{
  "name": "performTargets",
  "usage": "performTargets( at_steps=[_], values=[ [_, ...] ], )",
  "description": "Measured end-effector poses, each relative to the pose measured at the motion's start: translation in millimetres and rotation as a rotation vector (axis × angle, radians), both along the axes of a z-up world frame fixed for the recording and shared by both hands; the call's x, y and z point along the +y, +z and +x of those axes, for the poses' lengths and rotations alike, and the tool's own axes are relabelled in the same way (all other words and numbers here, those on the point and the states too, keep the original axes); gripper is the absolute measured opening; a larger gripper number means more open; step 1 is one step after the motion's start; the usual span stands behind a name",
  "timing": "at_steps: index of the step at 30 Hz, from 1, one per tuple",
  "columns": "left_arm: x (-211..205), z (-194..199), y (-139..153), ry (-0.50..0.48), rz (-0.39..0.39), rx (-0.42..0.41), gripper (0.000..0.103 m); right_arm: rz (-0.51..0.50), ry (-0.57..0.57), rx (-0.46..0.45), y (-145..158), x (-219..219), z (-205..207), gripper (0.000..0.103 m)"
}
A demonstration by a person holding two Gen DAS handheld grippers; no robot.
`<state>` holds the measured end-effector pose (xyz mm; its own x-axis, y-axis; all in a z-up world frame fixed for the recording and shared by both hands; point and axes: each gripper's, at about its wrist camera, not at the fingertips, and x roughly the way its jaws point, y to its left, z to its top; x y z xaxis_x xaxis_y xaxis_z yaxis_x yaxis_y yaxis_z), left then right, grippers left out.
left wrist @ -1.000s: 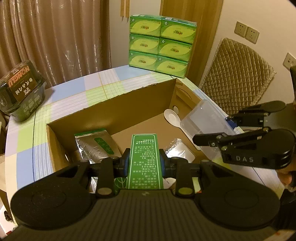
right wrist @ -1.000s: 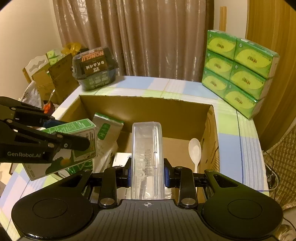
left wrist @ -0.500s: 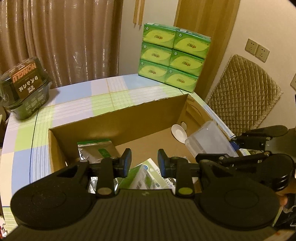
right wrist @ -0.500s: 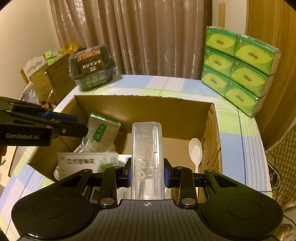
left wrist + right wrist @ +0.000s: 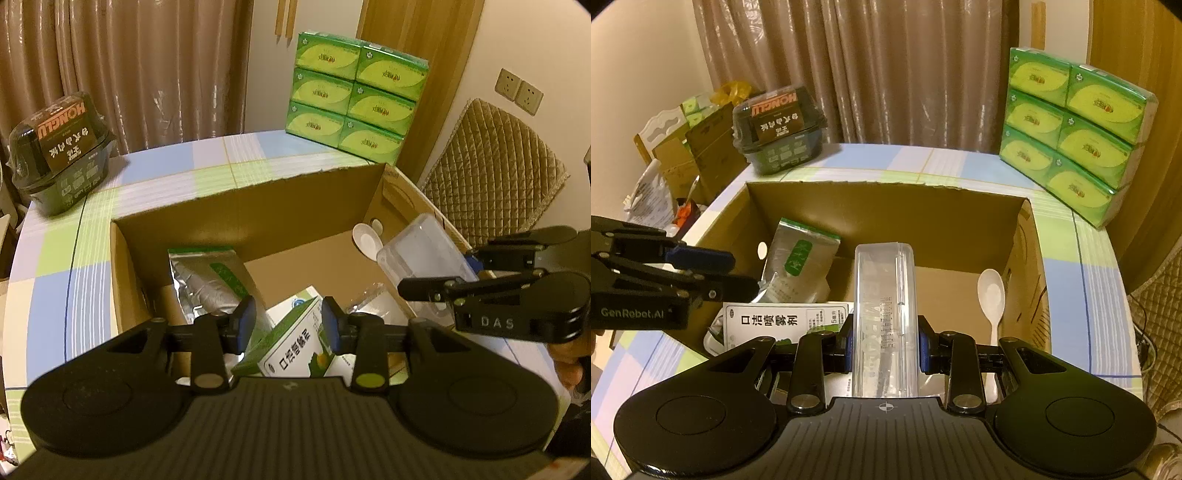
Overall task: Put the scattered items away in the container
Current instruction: 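Open both grippers to drop the medicine box and bottle inside, then move both tools back toward the red packet and black cable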
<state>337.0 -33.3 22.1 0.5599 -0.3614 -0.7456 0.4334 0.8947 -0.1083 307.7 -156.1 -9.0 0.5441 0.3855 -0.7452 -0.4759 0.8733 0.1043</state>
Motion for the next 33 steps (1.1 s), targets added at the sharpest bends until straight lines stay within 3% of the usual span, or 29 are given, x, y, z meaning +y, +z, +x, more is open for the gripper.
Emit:
performTargets(
  at_steps=[10,14,15,16,18,20,33],
  values=[
    [3,-4,-6,0.002,0.011,0.011,0.037,-0.003,0.003,-0.006,-1,4,0,0.028],
    [5,-5,-6,0.006,0.01,0.011,0.038,0.04,-0.007,-0.014,2,4,3,0.029],
    [5,-5,-7,0.008,0.008,0.01,0.039,0.05,-0.01,-0.014,3,3,5,0.035],
    [6,-6,-7,0.011,0.006,0.01,0.044,0.055,-0.016,-0.017,3,3,5,0.055],
    [9,-7,-7,0.018,0.005,0.006,0.056,0.065,-0.037,-0.045,6,-1,3,0.072],
    [11,-9,-7,0.024,0.007,0.0,0.067,0.066,-0.043,-0.059,6,-5,1,0.072],
    [15,-28,-8,0.031,0.029,-0.049,0.081,0.079,-0.112,-0.105,9,-42,-30,0.072]
  ],
)
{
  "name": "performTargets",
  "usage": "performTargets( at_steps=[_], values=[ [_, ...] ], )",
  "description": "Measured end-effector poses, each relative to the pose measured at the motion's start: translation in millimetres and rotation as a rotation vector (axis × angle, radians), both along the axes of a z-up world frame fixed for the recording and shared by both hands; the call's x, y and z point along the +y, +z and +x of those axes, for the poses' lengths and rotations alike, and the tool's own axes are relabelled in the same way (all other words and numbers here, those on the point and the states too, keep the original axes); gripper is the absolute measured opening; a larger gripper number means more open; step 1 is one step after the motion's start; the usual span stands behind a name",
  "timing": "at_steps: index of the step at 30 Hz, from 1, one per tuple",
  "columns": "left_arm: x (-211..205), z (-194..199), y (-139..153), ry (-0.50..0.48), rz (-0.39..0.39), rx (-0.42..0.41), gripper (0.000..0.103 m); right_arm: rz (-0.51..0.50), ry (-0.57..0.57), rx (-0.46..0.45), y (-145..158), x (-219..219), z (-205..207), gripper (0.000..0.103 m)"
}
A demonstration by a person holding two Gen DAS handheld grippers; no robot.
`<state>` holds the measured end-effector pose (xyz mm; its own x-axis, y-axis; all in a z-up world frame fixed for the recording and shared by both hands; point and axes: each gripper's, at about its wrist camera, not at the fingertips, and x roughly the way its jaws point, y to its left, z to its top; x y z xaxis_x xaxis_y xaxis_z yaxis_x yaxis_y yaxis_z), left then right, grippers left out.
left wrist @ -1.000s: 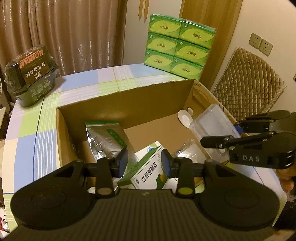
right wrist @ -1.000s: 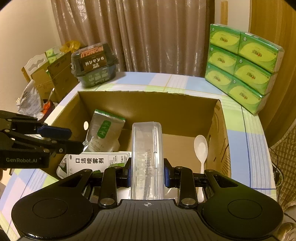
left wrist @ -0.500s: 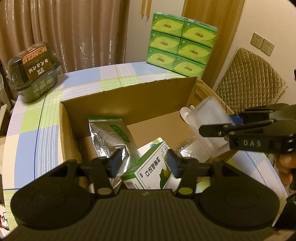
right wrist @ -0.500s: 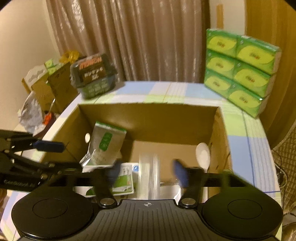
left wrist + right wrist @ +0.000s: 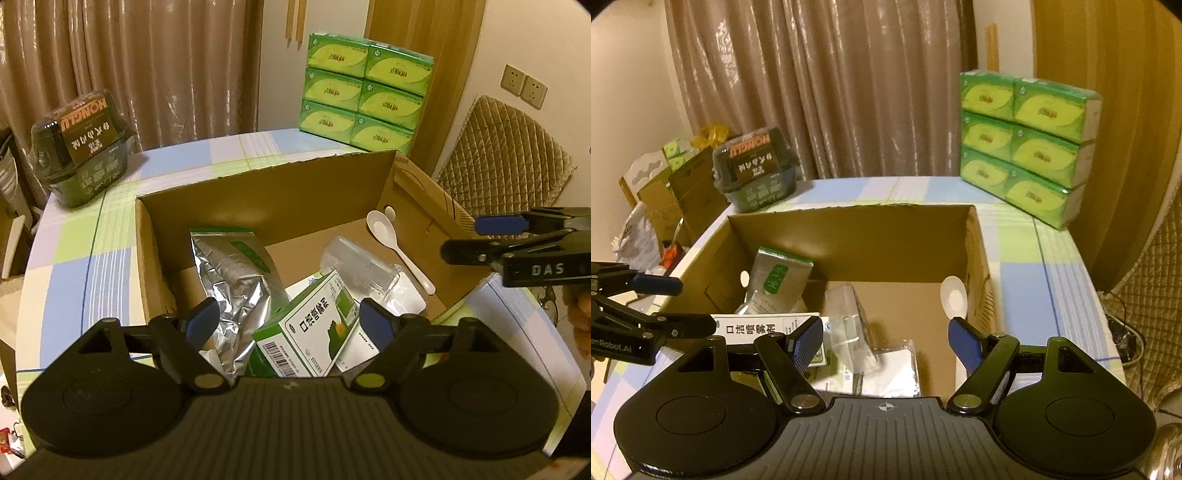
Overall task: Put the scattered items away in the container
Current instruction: 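Move both tools back toward the red packet and black cable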
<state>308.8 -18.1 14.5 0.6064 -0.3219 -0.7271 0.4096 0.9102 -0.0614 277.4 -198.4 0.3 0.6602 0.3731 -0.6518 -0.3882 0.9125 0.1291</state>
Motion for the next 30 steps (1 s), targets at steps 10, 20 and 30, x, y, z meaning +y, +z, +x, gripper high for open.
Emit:
performTargets(
  at_steps=[10,20,30],
  values=[
    [3,-28,12,0.022,0.022,-0.067,0.096,0.009,-0.007,-0.023,9,-19,-45,0.073],
    [7,-68,24,0.042,0.012,-0.088,0.101,0.028,-0.033,0.027,6,-39,-91,0.074],
    [13,-108,23,0.051,0.012,-0.071,0.102,0.032,-0.042,0.047,0,-48,-130,0.078]
  ],
)
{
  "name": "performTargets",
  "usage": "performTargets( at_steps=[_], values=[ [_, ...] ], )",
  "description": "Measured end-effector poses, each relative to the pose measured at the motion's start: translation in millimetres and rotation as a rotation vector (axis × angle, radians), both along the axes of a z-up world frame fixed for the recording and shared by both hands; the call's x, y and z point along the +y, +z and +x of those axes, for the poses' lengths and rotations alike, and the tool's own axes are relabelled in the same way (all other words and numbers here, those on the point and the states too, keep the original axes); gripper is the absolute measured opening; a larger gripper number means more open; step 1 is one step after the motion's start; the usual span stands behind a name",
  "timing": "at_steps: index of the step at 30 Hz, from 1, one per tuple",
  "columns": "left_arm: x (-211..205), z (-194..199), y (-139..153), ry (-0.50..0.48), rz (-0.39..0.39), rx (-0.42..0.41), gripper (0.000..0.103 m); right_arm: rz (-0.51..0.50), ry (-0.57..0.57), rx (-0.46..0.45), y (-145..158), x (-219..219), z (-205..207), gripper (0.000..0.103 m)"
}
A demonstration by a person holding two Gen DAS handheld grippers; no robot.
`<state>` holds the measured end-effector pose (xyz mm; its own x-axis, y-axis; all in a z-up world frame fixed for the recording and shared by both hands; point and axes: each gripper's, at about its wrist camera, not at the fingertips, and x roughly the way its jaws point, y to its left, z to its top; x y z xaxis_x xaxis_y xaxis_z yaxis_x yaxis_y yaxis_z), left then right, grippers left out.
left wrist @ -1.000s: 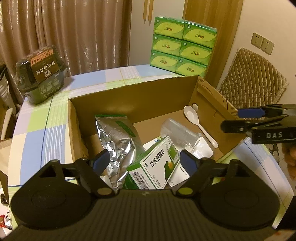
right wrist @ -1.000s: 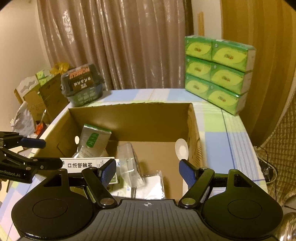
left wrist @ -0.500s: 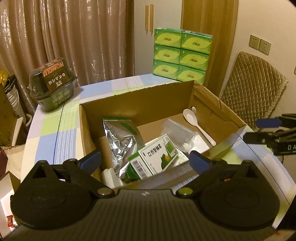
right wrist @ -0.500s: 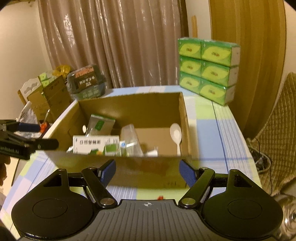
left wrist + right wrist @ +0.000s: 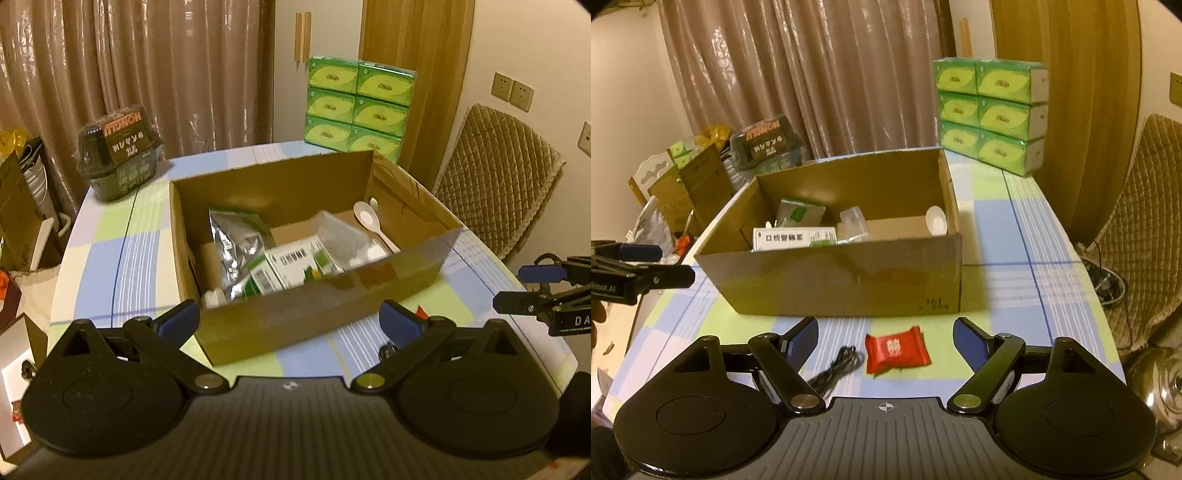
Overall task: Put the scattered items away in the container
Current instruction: 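Move both tools back toward the red packet and black cable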
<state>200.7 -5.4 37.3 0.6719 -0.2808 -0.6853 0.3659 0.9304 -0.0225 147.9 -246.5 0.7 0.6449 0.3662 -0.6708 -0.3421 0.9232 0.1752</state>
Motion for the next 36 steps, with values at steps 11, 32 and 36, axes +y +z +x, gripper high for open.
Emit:
performTargets(
  at_steps=[11,32,36],
  values=[
    [1,-38,-26,0.02,-0.034,0.055,0.102,-0.017,-0.011,0.041,-11,-14,-27,0.085],
    [-55,-66,-87,-0.148,0.03,0.162,0.094,-0.039,-0.049,0.133,-54,-39,-33,0.086],
    [-66,-55,-100,-0.168,0.036,0.183,0.086,-0.03,-0.053,0.155,-62,-40,-25,0.086]
  ],
)
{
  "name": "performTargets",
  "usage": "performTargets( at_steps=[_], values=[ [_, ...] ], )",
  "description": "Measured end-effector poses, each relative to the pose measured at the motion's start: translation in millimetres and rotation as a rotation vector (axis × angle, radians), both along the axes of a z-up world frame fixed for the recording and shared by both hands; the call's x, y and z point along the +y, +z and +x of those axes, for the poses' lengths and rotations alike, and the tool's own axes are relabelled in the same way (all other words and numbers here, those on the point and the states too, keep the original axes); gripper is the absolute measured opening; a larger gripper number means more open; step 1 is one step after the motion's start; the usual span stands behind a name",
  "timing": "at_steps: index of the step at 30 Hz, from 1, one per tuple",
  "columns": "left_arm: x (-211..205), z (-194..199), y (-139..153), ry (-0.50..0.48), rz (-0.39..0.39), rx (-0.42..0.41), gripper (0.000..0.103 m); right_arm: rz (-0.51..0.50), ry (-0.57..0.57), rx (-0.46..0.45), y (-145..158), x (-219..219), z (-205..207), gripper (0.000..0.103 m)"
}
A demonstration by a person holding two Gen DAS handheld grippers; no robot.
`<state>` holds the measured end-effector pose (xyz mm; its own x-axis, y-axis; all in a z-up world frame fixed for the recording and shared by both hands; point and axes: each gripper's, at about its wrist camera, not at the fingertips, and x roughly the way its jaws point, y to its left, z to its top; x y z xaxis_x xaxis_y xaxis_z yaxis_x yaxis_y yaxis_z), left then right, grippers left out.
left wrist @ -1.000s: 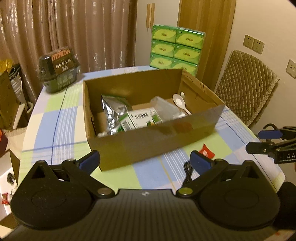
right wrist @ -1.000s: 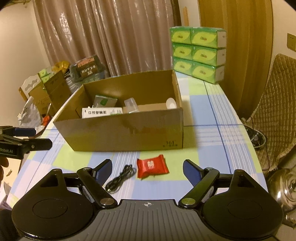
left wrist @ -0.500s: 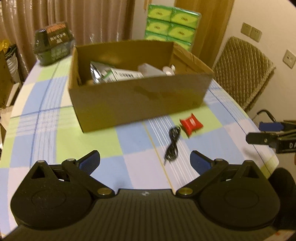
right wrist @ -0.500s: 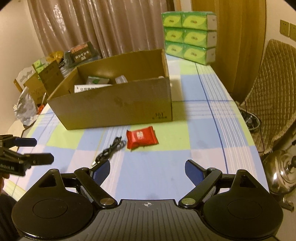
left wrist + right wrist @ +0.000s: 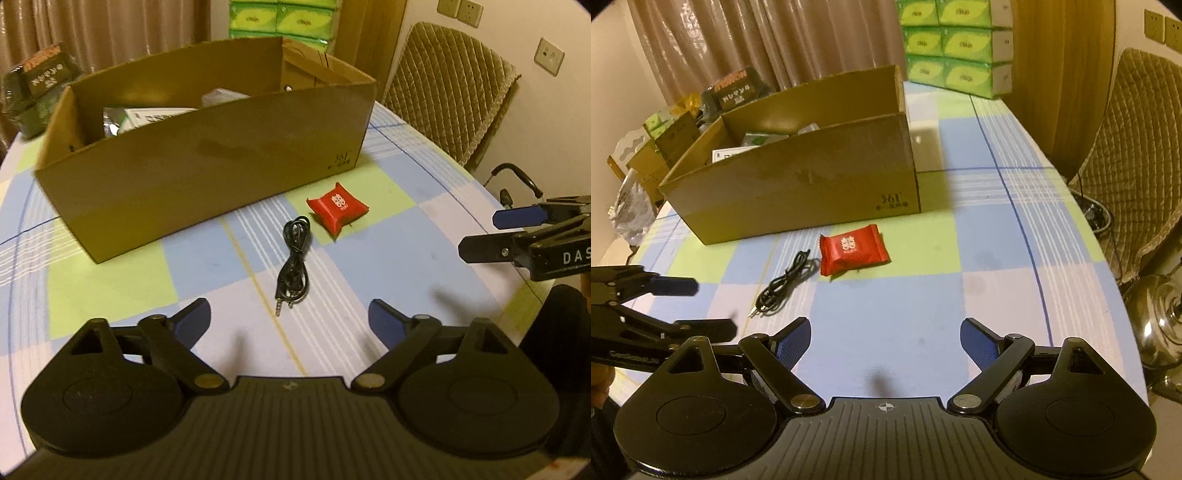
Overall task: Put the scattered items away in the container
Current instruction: 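Move both tools back toward the red packet and black cable, then grasp the black cable with the left gripper while the right grasps the red packet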
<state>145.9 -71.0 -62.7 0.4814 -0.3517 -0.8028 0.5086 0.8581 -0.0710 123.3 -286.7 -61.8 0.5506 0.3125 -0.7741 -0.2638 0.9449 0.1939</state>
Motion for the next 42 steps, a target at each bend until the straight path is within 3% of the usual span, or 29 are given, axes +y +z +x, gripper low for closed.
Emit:
performTargets(
  at_steps=[5,10,13,18,23,30,42],
  values=[
    [-15,14,-13,-0.037,0.028,-0.003,0.071,-0.005,0.006,0.009,-11,1,11,0.086],
    [-26,30,-26,-0.07,0.051,-0.004,0.064,-0.004,0.003,0.021,-20,1,22,0.086],
    [-32,37,-31,-0.084,0.06,-0.017,0.05,-0.008,0.004,0.028,-24,3,28,0.086],
    [-38,48,-42,-0.097,0.072,-0.002,0.041,-0.007,0.011,0.024,-30,7,36,0.085],
    [-39,52,-47,-0.105,0.063,0.001,0.022,-0.007,0.03,0.017,-34,14,44,0.086],
    [-36,54,-48,-0.115,0.053,-0.003,0.019,-0.004,0.054,0.001,-37,24,55,0.086],
    [5,42,-44,-0.031,0.054,-0.007,0.018,-0.009,0.117,-0.019,-44,50,75,0.086]
  ],
)
